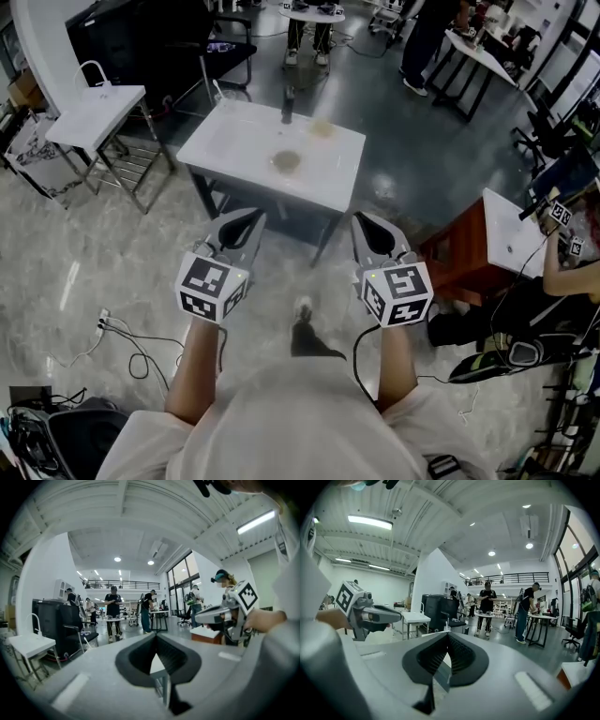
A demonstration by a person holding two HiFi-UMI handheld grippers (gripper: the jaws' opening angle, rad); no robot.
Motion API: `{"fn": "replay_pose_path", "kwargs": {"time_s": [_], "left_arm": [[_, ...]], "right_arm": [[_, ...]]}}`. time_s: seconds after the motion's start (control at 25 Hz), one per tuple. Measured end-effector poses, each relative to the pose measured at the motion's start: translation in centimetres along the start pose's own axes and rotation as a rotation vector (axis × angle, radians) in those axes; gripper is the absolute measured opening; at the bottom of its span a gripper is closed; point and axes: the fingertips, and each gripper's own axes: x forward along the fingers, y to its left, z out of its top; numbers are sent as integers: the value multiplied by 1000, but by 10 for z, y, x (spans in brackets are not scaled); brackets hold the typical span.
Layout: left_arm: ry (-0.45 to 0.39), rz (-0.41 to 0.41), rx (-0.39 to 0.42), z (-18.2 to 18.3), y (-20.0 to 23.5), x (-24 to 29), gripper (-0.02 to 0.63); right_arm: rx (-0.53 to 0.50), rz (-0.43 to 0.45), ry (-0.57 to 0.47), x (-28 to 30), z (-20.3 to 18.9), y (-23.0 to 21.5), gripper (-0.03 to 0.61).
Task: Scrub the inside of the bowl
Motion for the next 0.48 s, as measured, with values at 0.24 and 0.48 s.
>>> {"fn": "replay_pose_path", "kwargs": {"time_s": [0.24,0.48], "left_arm": [[23,29,-4,10,44,90,3],[54,42,-12,21,73,169,3]], "right_arm": [[-2,30,19,77,4,-66,6],[10,39,20,137,17,-133,6]]}}
